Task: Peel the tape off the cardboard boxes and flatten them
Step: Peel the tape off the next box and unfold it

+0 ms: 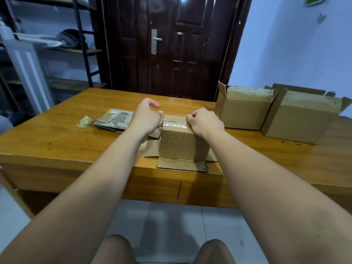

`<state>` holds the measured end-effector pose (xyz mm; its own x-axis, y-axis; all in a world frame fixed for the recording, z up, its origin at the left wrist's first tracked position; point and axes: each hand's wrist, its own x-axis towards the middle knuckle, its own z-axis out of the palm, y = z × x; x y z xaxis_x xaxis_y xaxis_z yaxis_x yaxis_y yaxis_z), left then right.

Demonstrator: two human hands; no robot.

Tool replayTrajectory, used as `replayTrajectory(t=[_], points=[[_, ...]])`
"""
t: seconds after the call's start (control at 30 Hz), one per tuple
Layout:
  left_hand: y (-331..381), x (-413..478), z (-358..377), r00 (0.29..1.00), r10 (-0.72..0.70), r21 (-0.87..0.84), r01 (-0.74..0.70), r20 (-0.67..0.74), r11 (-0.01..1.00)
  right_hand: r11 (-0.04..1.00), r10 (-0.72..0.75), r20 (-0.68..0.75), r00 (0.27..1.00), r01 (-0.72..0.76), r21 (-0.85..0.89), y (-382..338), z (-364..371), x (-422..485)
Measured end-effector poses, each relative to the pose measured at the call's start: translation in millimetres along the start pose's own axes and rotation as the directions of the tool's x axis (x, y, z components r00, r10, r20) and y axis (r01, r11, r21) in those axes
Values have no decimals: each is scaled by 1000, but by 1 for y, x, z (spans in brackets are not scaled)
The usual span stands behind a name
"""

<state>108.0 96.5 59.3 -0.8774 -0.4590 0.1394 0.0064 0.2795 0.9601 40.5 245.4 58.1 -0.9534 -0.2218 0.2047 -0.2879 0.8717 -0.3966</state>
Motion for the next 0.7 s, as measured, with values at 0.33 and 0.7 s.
replayTrajectory(t=[0.33,0.7], points=[[20,10,-3,993,83,350,-106,80,931,998,17,-18,1000,-18,-64,-5,2,0],[61,19,24,963,151,767,-270,224,582,994,30,-3,1000,-31,-102,-9,1,2]])
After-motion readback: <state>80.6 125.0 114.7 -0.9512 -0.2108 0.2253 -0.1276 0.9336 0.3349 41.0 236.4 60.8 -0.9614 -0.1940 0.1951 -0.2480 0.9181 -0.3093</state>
